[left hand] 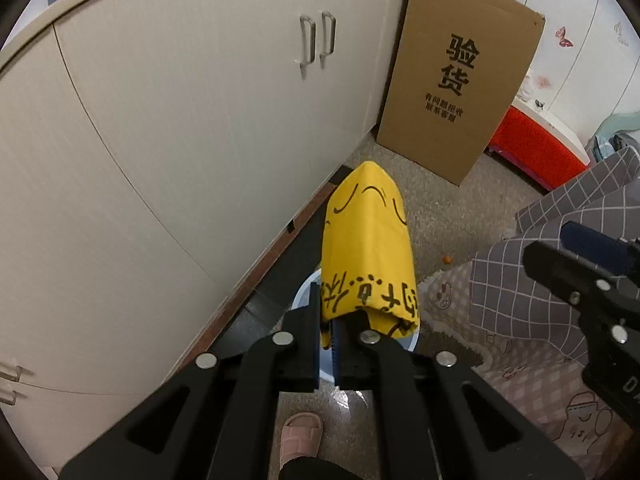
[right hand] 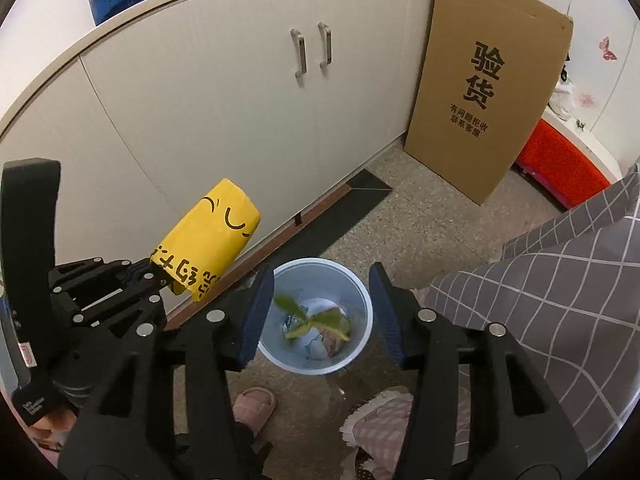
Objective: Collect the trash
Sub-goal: 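Carry both items over the wastebasket and open both tools to drop them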
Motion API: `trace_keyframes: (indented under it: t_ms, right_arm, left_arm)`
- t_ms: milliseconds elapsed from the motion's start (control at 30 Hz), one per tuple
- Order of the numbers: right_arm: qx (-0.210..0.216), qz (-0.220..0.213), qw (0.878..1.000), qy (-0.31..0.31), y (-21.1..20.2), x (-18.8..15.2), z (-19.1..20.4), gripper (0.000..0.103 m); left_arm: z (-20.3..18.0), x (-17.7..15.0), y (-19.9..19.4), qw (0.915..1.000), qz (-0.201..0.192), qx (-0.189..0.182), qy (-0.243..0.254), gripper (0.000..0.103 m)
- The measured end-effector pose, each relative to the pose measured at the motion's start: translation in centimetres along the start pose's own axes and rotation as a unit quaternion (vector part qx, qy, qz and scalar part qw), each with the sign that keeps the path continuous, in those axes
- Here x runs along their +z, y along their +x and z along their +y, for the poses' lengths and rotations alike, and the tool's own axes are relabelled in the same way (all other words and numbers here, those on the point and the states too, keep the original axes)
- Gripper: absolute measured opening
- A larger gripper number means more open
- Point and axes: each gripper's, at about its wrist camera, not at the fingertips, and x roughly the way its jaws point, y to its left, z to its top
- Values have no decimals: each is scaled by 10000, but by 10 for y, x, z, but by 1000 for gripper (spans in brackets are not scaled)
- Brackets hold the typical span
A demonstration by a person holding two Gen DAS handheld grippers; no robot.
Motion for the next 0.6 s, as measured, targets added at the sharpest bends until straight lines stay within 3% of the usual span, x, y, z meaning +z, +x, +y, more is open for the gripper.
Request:
trace_keyframes:
  t_ms: [600]
  right_arm:
    - [-113,-484,9985,232,-29,-7,-20,54]
  left_arm:
    - [-29,6,4,9996,94,-126,237,5]
